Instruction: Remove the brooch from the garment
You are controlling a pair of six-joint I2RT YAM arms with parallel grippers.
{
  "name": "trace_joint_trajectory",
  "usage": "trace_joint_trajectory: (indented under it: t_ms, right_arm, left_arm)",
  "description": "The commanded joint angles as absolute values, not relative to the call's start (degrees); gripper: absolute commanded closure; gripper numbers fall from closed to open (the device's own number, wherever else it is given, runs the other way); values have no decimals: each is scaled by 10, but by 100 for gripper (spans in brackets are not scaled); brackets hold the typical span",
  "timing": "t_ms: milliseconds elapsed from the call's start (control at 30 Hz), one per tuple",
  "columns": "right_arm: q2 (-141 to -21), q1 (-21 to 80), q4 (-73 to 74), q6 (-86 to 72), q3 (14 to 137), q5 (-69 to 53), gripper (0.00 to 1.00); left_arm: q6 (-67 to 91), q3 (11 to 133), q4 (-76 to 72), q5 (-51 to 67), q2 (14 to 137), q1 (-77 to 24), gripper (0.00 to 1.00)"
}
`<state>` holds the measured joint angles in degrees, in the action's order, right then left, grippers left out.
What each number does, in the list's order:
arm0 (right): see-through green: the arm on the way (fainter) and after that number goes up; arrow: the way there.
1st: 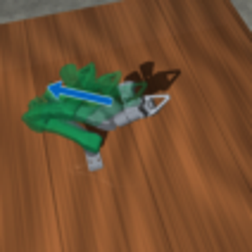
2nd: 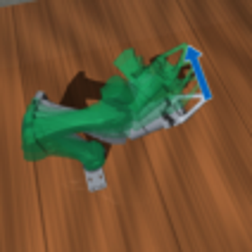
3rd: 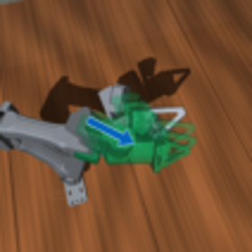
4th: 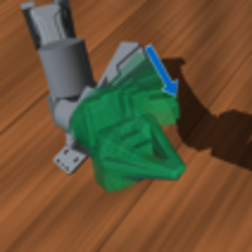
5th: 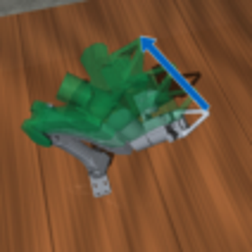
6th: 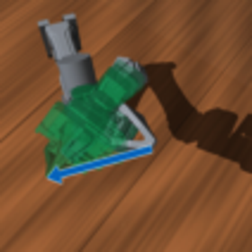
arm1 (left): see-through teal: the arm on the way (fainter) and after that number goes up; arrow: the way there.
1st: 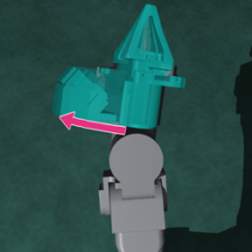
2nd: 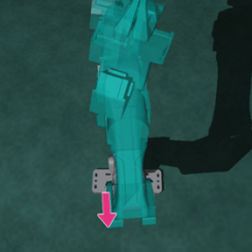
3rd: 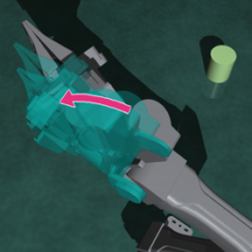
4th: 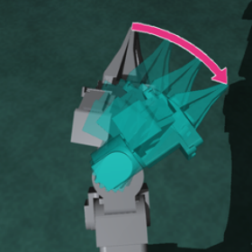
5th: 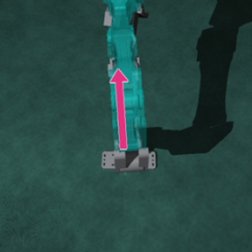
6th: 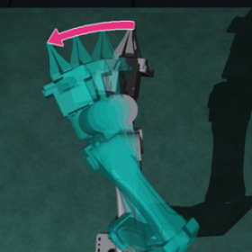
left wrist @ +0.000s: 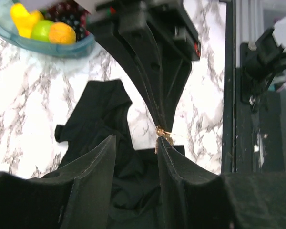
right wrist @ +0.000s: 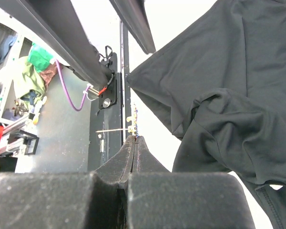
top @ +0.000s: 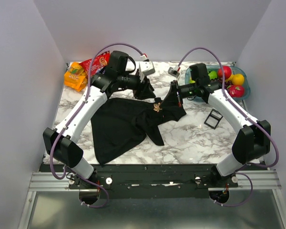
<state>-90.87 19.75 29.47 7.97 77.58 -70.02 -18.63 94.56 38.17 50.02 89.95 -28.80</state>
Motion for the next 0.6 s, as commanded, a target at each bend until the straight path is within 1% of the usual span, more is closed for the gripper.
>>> trace_joint_trajectory:
  t_ms: [0,233,433,567]
  right_arm:
    - [-903,191,303,86,766,-700,100]
    - [-898,189,305,90,763,-695,100]
    - [-894,189,305,100,766,-687,100]
    - [-884,189,304,110,766,-649,100]
  left_arm:
    - [-94,961,324,557,882,-265,50]
    - [-89,926,318,563,878,-250,50]
    - [-40,887,279,570,875,-250,49]
    - [-12,866,254,578,876,-251,49]
